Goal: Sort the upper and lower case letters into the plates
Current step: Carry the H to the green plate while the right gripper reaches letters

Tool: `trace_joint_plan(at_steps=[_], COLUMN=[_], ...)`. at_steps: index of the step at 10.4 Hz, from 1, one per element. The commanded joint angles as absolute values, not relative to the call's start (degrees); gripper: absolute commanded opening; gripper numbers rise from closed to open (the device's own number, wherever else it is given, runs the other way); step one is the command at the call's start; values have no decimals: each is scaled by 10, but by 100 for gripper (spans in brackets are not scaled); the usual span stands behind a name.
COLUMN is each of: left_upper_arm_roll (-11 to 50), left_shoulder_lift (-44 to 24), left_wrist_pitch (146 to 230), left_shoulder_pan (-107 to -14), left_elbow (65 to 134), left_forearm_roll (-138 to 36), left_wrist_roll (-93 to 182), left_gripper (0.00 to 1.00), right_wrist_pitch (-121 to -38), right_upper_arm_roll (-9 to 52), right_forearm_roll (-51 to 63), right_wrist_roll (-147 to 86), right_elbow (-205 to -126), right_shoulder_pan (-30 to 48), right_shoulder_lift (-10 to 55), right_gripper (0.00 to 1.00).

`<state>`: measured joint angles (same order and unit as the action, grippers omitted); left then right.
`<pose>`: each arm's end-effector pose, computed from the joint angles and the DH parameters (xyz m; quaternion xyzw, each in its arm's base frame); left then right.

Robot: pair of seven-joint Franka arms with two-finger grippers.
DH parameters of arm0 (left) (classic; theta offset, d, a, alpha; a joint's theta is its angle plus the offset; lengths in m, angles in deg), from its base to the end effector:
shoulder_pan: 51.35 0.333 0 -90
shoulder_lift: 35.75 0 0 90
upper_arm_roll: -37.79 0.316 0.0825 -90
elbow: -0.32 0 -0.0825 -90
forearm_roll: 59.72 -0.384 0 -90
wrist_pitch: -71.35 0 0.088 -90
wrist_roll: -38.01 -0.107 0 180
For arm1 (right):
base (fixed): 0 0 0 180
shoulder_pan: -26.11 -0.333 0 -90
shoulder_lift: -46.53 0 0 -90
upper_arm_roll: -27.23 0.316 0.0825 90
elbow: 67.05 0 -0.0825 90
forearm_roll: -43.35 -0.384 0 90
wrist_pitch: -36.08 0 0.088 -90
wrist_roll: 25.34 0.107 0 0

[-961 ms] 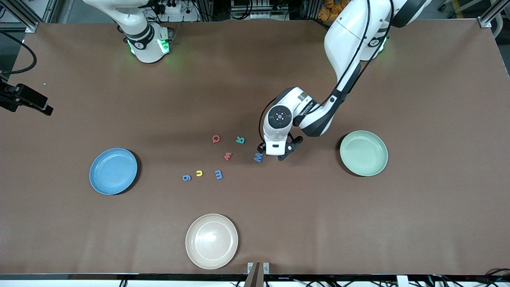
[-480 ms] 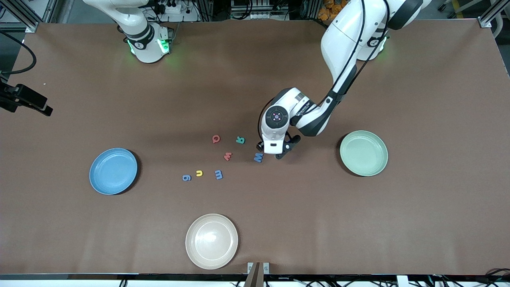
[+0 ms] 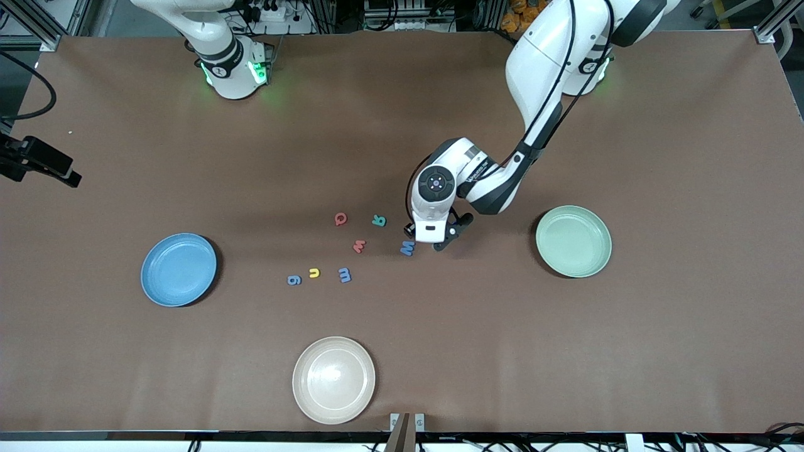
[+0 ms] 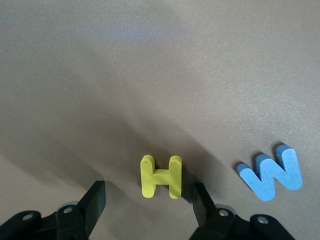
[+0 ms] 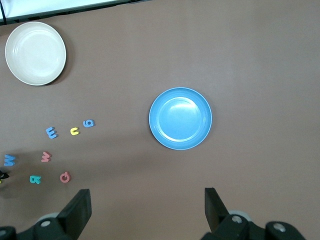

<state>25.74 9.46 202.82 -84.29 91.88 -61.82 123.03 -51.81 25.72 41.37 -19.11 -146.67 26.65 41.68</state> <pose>0.4974 -0.4718 0.1685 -0.9320 -0.3552 0.0723 0.0079 0.5772 -0.0161 0.6585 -0.9969 0.0709 -0.0292 0.0172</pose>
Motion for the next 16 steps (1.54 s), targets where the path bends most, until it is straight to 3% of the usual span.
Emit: trace_joint_plan(at_steps=[1, 4, 6, 8, 9, 16], left_upper_arm_roll=[259, 259, 259, 259, 259, 259], left_shoulder_lift=[91, 90, 90, 90, 90, 74], left_wrist_pitch=[2032, 2031, 2031, 2031, 2031, 2022], left_shoulder_pan=[-840, -840, -840, -840, -840, -824], left_elbow=[920, 919, 919, 918, 918, 914], left_forearm_roll=[-627, -627, -627, -627, -627, -627], left_wrist_roll=[1212, 1191, 1191, 1190, 1190, 1175], left_gripper=[79, 76, 68, 40, 32, 26], right_wrist_pitch=[-520, -519, -522, -564, -571, -598], right_upper_arm_roll=[261, 261, 261, 261, 262, 262], right_forearm_roll=[405, 408, 409, 413, 416, 413], right_wrist_roll=[-185, -185, -185, -186, -185, -193], right_elbow=[-1462, -1463, -1462, -1462, -1462, -1463], right_shoulder_pan=[268, 265, 257, 230, 225, 207], right_shoulder_lift=[415, 415, 413, 387, 375, 308], right_gripper=[100, 100, 100, 100, 100, 100])
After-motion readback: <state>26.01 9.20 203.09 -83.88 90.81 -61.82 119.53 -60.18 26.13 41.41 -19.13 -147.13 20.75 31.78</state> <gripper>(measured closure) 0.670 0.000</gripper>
